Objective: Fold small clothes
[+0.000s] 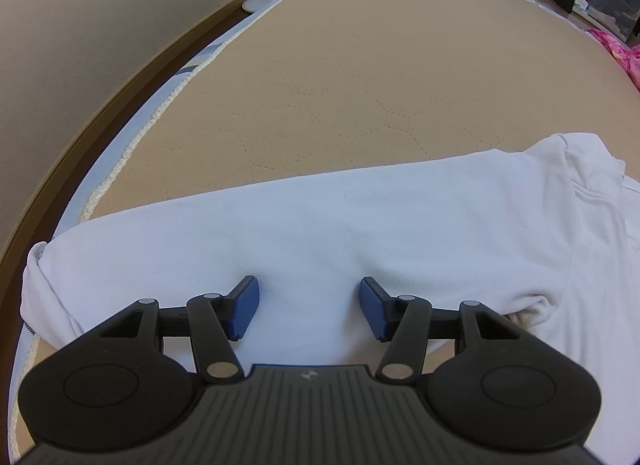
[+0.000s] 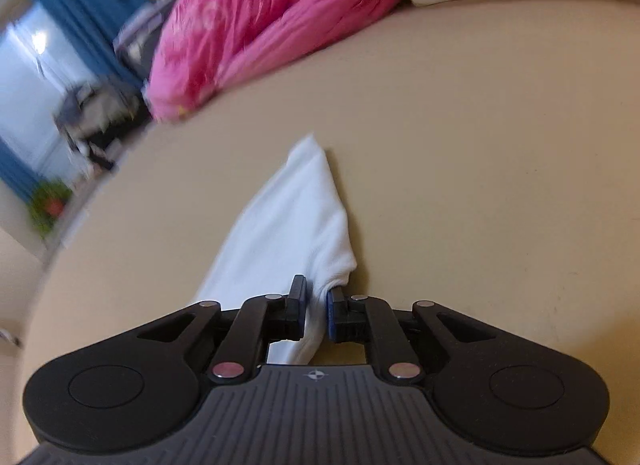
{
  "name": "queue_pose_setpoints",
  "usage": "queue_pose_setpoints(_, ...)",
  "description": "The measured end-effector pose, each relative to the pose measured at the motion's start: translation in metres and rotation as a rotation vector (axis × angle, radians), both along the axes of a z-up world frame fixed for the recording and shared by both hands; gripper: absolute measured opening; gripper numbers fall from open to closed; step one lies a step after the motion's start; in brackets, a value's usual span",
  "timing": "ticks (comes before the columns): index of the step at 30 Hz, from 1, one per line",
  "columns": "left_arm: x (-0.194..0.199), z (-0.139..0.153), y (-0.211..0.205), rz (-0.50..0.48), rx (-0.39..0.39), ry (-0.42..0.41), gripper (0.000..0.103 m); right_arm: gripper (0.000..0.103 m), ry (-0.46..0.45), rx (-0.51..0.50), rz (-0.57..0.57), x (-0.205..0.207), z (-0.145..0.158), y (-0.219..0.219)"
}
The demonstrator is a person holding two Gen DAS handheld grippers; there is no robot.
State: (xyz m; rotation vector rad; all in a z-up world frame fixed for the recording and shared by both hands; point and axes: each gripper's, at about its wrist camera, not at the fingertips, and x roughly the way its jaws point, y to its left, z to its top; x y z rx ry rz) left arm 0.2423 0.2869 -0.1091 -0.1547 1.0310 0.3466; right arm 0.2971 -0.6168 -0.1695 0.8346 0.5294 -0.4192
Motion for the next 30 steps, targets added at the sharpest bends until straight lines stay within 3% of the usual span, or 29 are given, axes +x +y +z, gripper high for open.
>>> queue_pose_setpoints(3, 0.001, 0.0, 0.001, 0.007, -0.003, -0.003, 0.062, 0.019, -0.08, 0.078, -0.019, 0.002, -0.01, -0.016)
queue_pose_setpoints(6, 0.002, -0.001, -0.001, 0.003, 0.005, -0.004, 0.063, 0.017, -0.158, 0.209, 0.0, 0.018, -0.029, -0.03)
queue_pose_setpoints(12, 0.001, -0.001, -0.002, 0.0, 0.007, -0.008, 0.063, 0.02, -0.294, 0.36, 0.0, 0.036, -0.029, -0.048)
queue_pose_setpoints(14, 0.001, -0.001, -0.001, 0.0, 0.004, -0.009, 0.064, 0.019, -0.324, 0.362, -0.005, 0.04, -0.022, -0.054)
queue_pose_setpoints(17, 0.0, 0.0, 0.0, -0.002, 0.004, -0.009, 0.064, 0.014, -0.391, 0.26, -0.137, 0.021, -0.004, -0.068)
queue_pose_setpoints(19, 0.0, 0.0, -0.001, -0.003, 0.003, -0.008, 0.064, 0.014, -0.356, 0.139, -0.259, 0.008, 0.006, -0.077)
queue_pose_setpoints(21, -0.001, 0.0, 0.0, -0.003, 0.002, -0.008, 0.064, 0.014, -0.252, 0.093, -0.256, 0.008, 0.005, -0.083)
queue_pose_setpoints(23, -0.001, 0.0, 0.0, -0.001, 0.002, -0.008, 0.064, 0.018, -0.157, 0.094, -0.232, 0.008, -0.001, -0.084)
queue_pose_setpoints(25, -0.001, 0.0, -0.001, 0.0, 0.006, -0.007, 0.064, 0.036, -0.13, 0.093, -0.244, -0.001, -0.005, -0.077)
queue_pose_setpoints(30, 0.0, 0.0, -0.002, -0.002, 0.008, -0.007, 0.064, 0.038, -0.089, 0.075, -0.158, 0.014, -0.009, -0.054)
